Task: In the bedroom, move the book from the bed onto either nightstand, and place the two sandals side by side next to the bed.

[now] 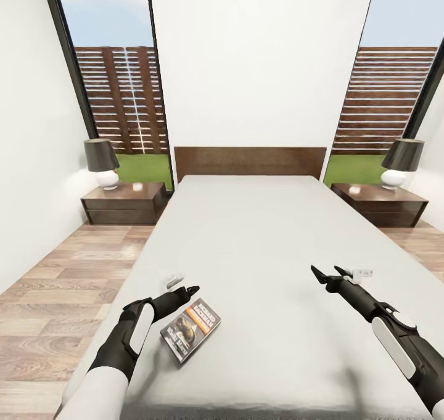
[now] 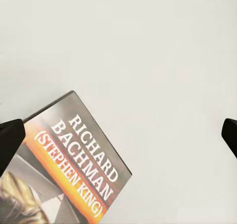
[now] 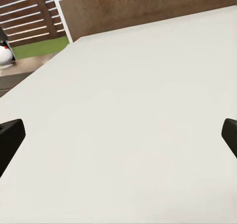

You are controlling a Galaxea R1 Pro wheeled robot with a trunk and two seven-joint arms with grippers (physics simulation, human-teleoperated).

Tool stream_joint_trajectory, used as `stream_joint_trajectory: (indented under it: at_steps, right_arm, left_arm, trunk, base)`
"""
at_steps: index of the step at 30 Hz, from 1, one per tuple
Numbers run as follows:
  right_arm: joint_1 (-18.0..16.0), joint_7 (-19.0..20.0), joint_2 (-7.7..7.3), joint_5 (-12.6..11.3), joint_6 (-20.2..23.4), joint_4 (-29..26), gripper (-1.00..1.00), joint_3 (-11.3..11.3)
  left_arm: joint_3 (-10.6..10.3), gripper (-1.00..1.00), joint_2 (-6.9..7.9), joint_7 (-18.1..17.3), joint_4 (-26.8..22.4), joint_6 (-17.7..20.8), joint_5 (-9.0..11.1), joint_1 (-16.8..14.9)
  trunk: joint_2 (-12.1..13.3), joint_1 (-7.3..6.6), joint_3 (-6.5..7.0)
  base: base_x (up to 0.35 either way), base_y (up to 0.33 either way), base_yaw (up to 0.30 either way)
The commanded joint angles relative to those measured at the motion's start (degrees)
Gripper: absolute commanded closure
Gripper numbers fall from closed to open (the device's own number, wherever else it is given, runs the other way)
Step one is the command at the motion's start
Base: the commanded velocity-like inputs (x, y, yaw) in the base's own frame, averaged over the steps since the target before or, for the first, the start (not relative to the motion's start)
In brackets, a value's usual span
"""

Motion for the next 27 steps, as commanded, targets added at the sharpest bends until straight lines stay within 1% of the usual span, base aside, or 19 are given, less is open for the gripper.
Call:
stream_joint_trajectory:
  at_steps: [1,2,15,21,27]
  right_arm:
    - [0.0,0.1,-0.06,-0.6,-0.1,0.0,-1.00,0.2]
    - [0.0,0.1,-0.04,-0.6,-0.1,0.0,-1.00,0.2]
    - [0.0,0.1,0.00,-0.6,-0.1,0.0,-1.00,0.2]
    - [0.0,0.1,0.00,-0.6,-0.1,0.0,-1.00,0.2]
    - [0.0,0.0,0.05,-0.6,-0.1,0.0,-1.00,0.2]
  left_arm:
    - [0.3,-1.00,-0.06,-0.2,0.0,0.5,0.2,0.0]
    - [0.3,-1.00,-0.05,-0.2,0.0,0.5,0.2,0.0]
    - [0.1,-1.00,-0.07,-0.3,-0.4,0.5,0.1,0.0]
    - [0.1,-1.00,-0.04,-0.2,-3.7,0.5,0.1,0.0]
    - [0.3,-1.00,-0.03,-0.2,-4.0,-0.3,0.0,0.0]
  trunk:
    - [-0.4,0.22,-0.24]
    - [-0.8,0.44,-0.42]
    - [-0.8,0.44,-0.42]
    - [-0.8,0.44,-0.42]
    - [-0.8,0.44,-0.42]
  base:
    - [0.000,0.000,0.000]
    - [0.000,0.000,0.000]
    - [0.000,0.000,0.000]
    - [0.000,0.000,0.000]
    - [0.000,0.000,0.000]
